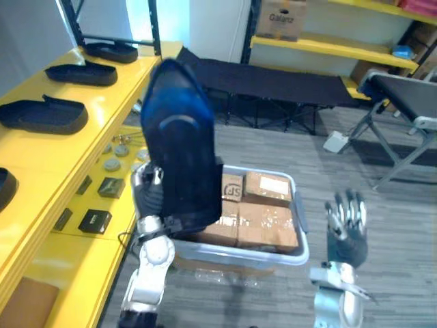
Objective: Walk over and take plastic housings, then place them on the shelf
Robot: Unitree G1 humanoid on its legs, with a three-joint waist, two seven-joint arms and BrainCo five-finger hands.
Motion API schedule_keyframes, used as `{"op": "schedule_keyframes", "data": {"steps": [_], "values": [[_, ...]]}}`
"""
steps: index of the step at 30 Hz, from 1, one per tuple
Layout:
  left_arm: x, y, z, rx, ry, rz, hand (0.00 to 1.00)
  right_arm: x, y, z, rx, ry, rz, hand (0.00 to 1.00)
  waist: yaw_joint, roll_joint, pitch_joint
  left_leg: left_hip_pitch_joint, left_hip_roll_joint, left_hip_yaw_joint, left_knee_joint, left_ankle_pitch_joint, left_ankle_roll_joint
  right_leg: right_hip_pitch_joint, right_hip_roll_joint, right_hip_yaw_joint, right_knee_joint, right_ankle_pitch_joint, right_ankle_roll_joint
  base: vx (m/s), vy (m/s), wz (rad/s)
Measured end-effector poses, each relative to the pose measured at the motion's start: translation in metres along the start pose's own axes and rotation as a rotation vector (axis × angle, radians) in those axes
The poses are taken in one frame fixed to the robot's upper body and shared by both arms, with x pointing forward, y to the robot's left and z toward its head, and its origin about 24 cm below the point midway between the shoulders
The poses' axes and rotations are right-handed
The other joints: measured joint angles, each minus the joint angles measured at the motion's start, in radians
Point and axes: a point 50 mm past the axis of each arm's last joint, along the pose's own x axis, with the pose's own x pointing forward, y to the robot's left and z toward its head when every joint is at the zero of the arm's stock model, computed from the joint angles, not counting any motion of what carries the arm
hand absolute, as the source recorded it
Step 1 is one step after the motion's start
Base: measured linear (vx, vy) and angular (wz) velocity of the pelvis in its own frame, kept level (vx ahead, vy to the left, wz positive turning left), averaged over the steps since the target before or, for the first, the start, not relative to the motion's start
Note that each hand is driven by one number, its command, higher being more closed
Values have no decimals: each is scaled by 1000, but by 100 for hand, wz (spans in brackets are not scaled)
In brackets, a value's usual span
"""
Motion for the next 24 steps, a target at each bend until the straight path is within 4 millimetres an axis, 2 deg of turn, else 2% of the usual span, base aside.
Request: {"op": "schedule_keyframes", "data": {"steps": [4, 6, 8, 11, 15, 17, 19, 21, 24], "values": [[-11, 21, -1, 3, 29, 75, 100, -7, -9, -20, -15, 108, -37, 0, 8, 17, -10, -7, 1, -9, -1, -1, 0, 0, 0, -13, 0, -9, -1, -12, -7, 6], [-13, 32, 3, -11, 19, 125, 100, -3, -8, -29, 2, 138, -37, 0, 31, 24, -14, -19, 0, -30, -1, 1, -3, 2, 0, -35, 0, -10, 0, 0, -14, 25], [-13, 43, 6, -22, 10, 167, 100, 4, -2, -36, 3, 161, -16, 0, 36, 25, -15, -34, -1, -61, -1, 6, -5, 10, 0, -65, 0, -12, 2, 4, -14, 47], [-11, 61, 8, -6, -2, 258, 100, 19, 20, -46, 13, 187, 73, 0, 78, 20, -18, -69, -8, -126, -1, 20, -4, 26, 1, -129, 0, -14, 4, 14, -13, 66], [-11, 86, 11, 24, -18, 380, 100, 42, 58, -45, 7, 154, 222, 0, 141, 4, -20, -126, -28, -233, -1, 40, 1, 44, 0, -235, 0, -16, 7, 9, -8, 74], [-12, 97, 12, 52, -26, 427, 100, 49, 68, -47, 6, 154, 248, 0, 156, -7, -22, -149, -38, -283, -2, 47, 1, 56, 0, -284, 0, -16, 6, 0, 19, 76], [-14, 107, 12, 78, -27, 484, 100, 54, 77, -47, -15, 143, 270, 0, 196, -29, -11, -163, -49, -320, -2, 50, 0, 67, -2, -317, 2, -26, 0, -8, 35, 55], [-16, 117, 13, 97, -30, 541, 100, 53, 89, -48, -17, 141, 314, 0, 201, -45, -5, -173, -55, -341, -2, 51, -1, 69, -4, -339, 10, -43, 3, -12, 22, 33], [-23, 129, 12, 135, -14, 592, 100, 51, 105, -49, -2, 145, 371, 0, 226, -65, 9, -172, -44, -333, -1, 49, -2, 54, -3, -329, 36, -63, 0, -15, 12, -4]]}}
